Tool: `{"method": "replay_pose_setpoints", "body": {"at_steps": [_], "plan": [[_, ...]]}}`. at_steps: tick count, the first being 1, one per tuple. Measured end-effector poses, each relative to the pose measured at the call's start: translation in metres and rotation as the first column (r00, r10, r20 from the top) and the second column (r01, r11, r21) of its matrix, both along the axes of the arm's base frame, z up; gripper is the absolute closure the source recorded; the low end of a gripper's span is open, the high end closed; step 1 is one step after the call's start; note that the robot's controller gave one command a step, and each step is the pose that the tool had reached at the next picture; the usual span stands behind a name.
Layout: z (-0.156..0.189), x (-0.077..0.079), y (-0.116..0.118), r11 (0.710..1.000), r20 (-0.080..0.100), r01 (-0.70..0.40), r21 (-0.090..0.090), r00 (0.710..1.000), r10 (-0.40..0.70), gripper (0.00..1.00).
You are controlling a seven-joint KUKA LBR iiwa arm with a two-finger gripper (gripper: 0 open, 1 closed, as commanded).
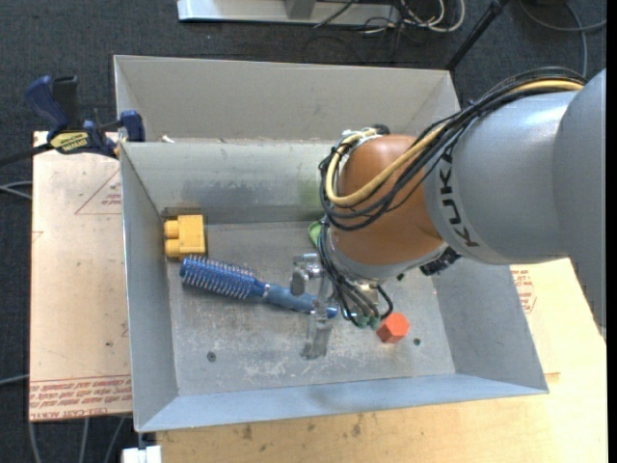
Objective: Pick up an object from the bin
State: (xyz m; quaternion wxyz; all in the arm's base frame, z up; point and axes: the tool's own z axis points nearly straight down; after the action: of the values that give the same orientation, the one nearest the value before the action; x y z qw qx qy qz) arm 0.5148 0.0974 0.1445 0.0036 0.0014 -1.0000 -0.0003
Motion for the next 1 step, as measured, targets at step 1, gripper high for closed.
{"method": "replay_pose_setpoints", "body": {"at_steps": [1], "plan": [[-0.0790, 0.0593, 0.0143, 0.998, 0.008, -0.059, 0.001, 0.998, 0.059, 0.00]]}}
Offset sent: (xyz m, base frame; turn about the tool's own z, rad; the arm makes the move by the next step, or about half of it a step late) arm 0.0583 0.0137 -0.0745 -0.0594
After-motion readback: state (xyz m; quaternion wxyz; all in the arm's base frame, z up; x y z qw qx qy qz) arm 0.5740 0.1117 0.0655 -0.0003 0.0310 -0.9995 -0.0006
